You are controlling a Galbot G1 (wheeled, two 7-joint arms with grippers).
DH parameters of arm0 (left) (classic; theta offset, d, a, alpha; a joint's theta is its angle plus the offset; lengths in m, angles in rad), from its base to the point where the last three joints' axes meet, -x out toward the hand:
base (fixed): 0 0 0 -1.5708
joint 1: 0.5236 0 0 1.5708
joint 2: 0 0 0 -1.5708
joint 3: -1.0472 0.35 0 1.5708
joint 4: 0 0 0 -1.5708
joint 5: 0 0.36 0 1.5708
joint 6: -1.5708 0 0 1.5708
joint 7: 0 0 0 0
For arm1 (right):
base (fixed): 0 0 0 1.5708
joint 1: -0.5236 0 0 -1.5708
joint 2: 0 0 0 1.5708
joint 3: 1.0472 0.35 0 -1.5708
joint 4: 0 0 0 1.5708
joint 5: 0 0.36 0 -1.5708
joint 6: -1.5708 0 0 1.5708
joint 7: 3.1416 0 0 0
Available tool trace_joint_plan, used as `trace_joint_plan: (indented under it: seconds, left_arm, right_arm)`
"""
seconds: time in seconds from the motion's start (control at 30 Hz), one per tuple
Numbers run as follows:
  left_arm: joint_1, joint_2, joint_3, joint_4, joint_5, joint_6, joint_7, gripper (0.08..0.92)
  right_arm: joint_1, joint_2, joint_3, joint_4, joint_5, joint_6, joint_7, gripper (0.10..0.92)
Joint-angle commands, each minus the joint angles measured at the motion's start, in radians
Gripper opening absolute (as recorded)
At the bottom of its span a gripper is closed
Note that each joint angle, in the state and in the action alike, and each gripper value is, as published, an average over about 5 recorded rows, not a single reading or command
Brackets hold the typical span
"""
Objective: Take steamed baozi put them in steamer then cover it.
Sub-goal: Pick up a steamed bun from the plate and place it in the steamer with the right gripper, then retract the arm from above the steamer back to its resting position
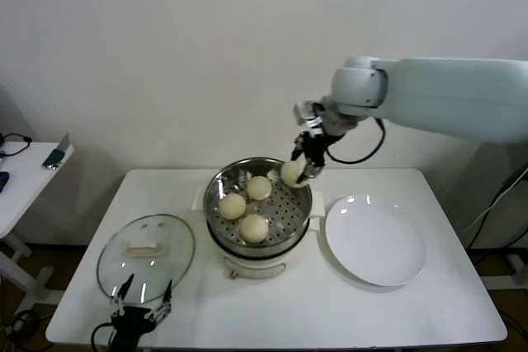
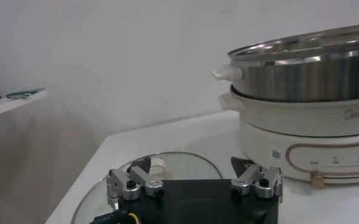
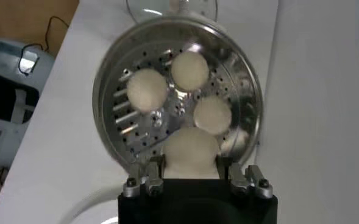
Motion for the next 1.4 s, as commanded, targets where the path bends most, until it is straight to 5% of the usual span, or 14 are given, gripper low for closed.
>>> trace_joint_plan:
  seconds: [0.03,0.57,0.93,1.13,1.23,1.4]
  left_arm:
    - [0.002,-0.002,-0.003,-0.004,-0.002,0.001,0.000,0.823]
    - [0.004,-0.010,-0.001,-0.009,0.002,0.005,-0.001,0.823]
    - [0.004,0.000,-0.010,-0.024,-0.029,0.031,-0.004,0.823]
    - [-0.008,0.020,-0.019,-0.040,-0.066,0.054,-0.015,0.823]
    - [-0.021,0.022,-0.024,-0.048,-0.107,0.028,-0.030,0.823]
    - [-0.069,0.029,-0.036,-0.047,-0.206,-0.079,-0.030,0.823]
  right_arm:
    - [-0.203,0.122,0.038,-0.038,-0.022,-0.072,0.101,0.577]
    - [-0.301,0.096,0.047,-0.135,-0.147,-0.050,0.085,0.591]
    - [-0.239,0.053,0.103,-0.138,-0.071,0.015,0.014,0.789]
    - [-0.206,-0.088,0.247,-0.161,0.037,0.042,-0.011,0.822]
    - [-0.269,-0.189,0.376,-0.148,0.092,0.032,0.115,0.823]
    - [-0.602,-0.360,0.779,-0.087,0.150,0.073,0.571,0.823]
